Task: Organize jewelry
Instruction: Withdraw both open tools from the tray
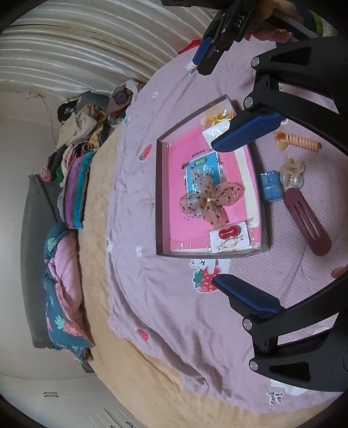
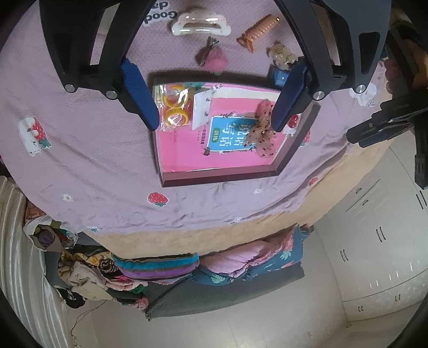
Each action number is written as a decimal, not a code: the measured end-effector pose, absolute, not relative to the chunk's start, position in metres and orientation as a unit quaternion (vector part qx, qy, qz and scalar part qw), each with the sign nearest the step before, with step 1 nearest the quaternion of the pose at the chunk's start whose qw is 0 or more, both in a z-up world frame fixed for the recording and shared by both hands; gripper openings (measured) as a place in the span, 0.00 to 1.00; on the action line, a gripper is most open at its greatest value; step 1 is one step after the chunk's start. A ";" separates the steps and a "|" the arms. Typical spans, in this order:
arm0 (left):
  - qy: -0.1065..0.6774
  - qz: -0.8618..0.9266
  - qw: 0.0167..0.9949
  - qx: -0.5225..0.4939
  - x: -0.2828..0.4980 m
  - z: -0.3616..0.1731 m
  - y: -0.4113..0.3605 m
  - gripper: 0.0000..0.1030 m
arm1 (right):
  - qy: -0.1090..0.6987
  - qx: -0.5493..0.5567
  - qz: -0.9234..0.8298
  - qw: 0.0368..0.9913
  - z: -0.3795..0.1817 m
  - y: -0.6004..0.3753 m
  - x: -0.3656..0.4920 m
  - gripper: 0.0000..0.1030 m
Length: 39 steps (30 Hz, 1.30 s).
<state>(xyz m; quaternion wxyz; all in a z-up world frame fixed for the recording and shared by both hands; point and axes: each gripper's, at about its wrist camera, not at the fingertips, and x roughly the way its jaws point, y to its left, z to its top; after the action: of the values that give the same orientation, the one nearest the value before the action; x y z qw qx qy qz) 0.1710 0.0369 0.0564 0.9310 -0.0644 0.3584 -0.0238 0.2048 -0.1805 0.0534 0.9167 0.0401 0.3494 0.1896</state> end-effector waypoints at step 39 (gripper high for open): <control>0.336 -0.023 0.940 -0.058 0.101 0.067 0.031 0.91 | 0.305 0.013 0.198 0.931 0.087 -0.186 0.129 0.85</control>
<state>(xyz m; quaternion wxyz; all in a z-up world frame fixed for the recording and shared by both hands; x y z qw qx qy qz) 0.1006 0.0310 0.0670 0.9398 -0.0578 0.3359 -0.0225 0.1287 -0.1856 0.0867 0.9312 0.0132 0.3054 0.1983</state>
